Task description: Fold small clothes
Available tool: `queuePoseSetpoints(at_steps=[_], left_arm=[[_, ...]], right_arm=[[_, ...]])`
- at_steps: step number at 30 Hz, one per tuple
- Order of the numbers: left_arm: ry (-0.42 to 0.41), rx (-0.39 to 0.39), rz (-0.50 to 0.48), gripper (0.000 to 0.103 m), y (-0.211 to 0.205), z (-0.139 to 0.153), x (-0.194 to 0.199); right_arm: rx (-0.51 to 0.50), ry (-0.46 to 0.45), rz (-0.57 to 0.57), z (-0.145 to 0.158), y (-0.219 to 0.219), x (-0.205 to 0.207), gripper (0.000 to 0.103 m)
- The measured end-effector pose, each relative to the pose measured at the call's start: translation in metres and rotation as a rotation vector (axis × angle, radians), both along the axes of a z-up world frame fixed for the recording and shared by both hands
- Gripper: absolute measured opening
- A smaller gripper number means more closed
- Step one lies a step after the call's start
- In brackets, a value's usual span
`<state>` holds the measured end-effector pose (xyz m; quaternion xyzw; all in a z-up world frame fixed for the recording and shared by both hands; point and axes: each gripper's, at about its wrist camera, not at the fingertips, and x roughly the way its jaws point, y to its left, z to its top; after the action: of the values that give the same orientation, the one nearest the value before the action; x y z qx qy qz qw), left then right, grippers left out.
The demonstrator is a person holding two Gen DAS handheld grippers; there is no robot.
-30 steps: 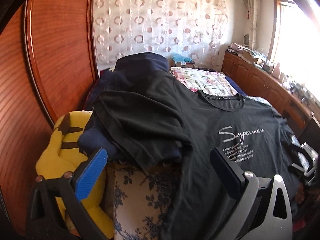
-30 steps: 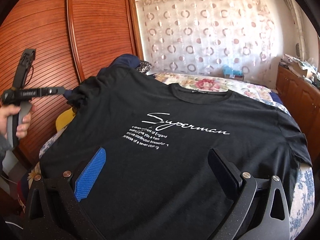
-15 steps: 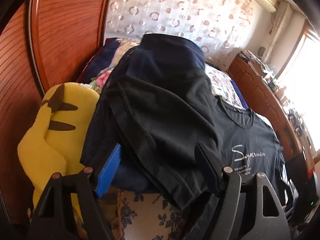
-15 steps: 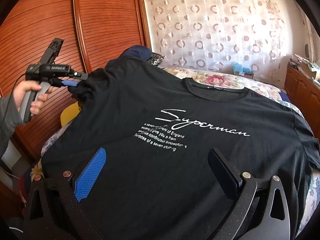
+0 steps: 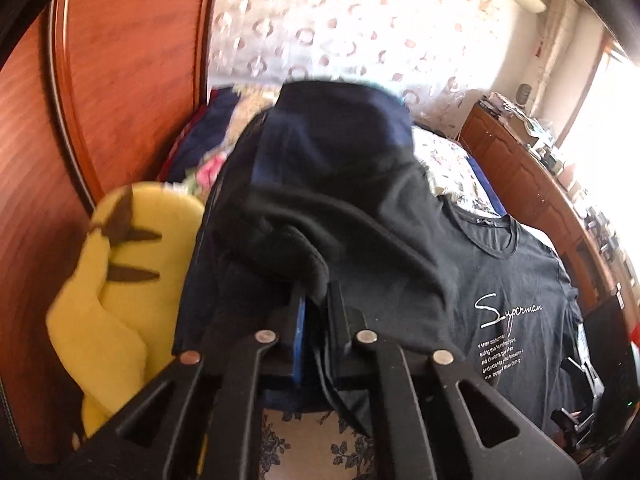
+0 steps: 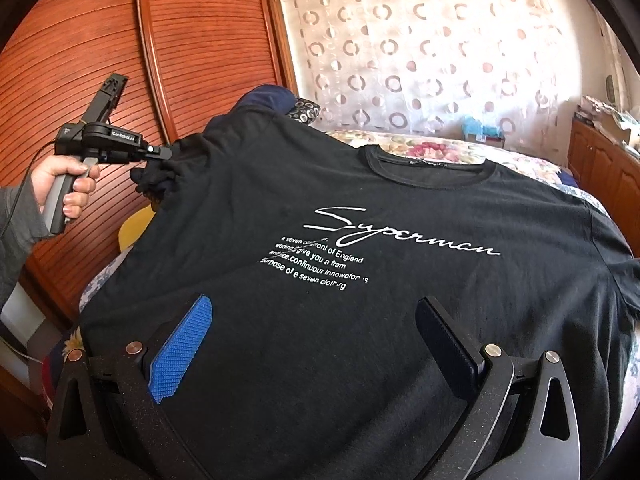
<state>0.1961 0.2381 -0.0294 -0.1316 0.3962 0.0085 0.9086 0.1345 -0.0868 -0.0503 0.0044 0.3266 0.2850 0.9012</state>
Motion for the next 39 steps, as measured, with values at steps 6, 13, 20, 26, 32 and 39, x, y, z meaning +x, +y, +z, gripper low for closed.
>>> queuePoseSetpoints(at_steps=[6, 13, 20, 26, 32, 39], left_arm=[[-0.103, 0.106, -0.053, 0.004, -0.038, 0.045, -0.005], [-0.154, 0.186, -0.172, 0.004, -0.110, 0.079, 0.014], [-0.060, 0.222, -0.274, 0.005, -0.161, 0.070, 0.053], [-0.075, 0.229, -0.309, 0.025, -0.172, 0.075, 0.044], [-0.043, 0.227, -0.310, 0.028, -0.163, 0.049, 0.018], [0.024, 0.193, -0.322, 0.029, -0.156, -0.008, -0.012]], right_arm=[[0.012, -0.001, 0.002, -0.001, -0.002, -0.001, 0.103], [0.028, 0.015, -0.004, -0.002, -0.004, 0.001, 0.103], [0.034, 0.021, -0.002, -0.003, -0.005, 0.002, 0.103], [0.052, 0.027, -0.005, -0.003, -0.010, 0.001, 0.103], [0.054, 0.034, -0.013, 0.000, -0.016, 0.004, 0.103], [0.027, 0.002, -0.037, 0.013, -0.038, 0.013, 0.102]])
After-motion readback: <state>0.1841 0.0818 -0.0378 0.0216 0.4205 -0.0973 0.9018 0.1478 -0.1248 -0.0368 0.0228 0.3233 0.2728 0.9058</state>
